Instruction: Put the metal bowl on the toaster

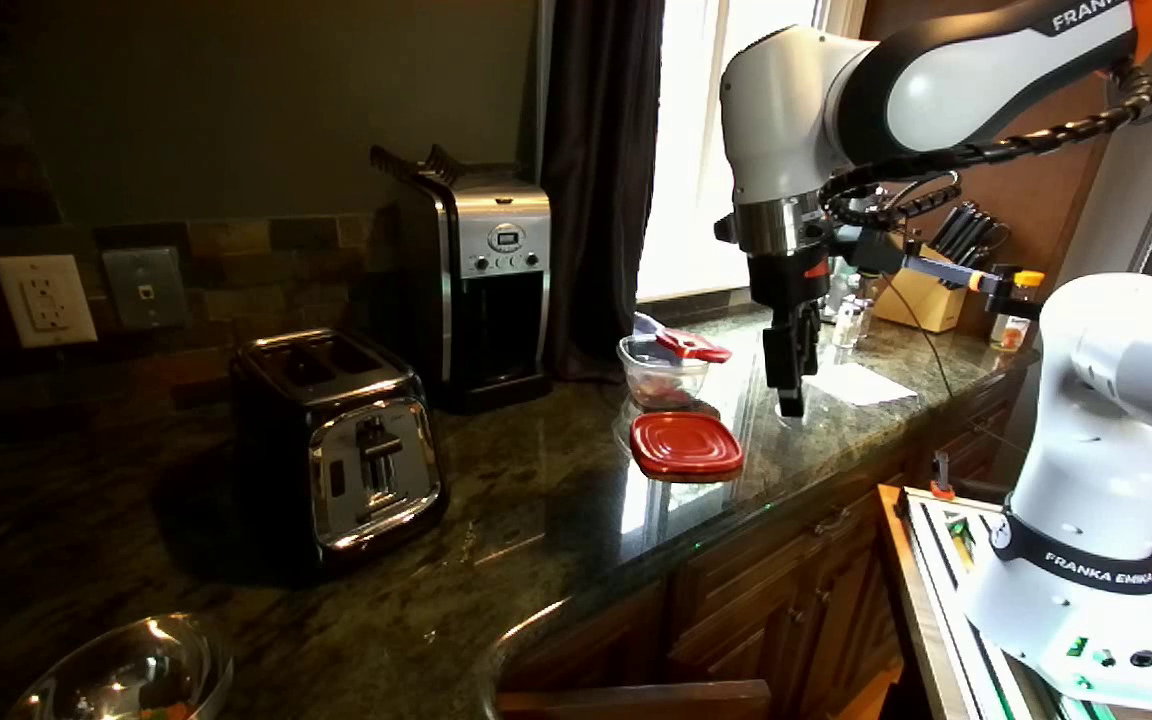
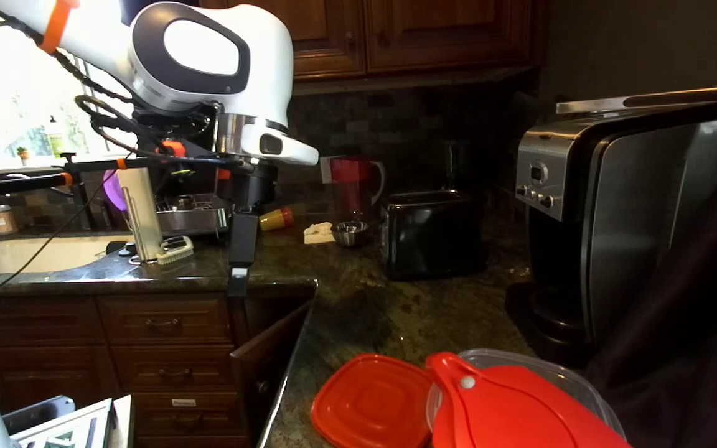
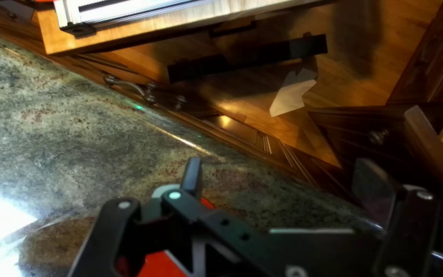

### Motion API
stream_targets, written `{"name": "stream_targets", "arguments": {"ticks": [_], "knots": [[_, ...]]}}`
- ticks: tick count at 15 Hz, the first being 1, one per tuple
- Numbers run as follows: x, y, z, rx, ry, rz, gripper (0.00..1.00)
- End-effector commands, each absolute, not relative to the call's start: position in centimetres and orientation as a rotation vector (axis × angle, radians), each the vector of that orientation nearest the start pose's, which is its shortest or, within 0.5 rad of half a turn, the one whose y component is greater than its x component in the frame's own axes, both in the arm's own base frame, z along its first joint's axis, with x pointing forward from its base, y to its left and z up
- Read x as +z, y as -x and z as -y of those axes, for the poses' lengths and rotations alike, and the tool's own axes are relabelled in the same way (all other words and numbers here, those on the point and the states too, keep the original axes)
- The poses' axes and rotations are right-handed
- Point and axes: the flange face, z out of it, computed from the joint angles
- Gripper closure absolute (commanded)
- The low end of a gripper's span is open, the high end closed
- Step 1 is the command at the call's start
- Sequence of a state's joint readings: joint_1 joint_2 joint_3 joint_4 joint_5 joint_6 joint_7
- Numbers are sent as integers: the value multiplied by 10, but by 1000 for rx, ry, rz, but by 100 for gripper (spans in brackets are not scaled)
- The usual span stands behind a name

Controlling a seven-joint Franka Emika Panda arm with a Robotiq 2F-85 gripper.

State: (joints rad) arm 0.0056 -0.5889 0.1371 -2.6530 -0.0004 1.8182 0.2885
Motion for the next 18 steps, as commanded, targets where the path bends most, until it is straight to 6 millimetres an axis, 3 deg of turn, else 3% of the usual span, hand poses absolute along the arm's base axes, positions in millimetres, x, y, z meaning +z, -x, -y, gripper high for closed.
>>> {"name": "stream_targets", "arguments": {"ticks": [1, 3, 5, 9, 11, 13, 14, 16, 18], "knots": [[406, -327, -45, 376, 3232, -288, 0], [409, -327, -52, 352, 3236, -249, 0], [418, -326, -84, 296, 3285, -117, 0], [445, -318, -172, 105, 3350, 206, 0], [467, -315, -216, -30, 3283, 360, 0], [484, -319, -244, -20, 3191, 468, 0], [475, -310, -224, -46, 3264, 393, 0], [488, -311, -241, -68, 3225, 443, 0], [487, -315, -243, -56, 3218, 455, 0]]}}
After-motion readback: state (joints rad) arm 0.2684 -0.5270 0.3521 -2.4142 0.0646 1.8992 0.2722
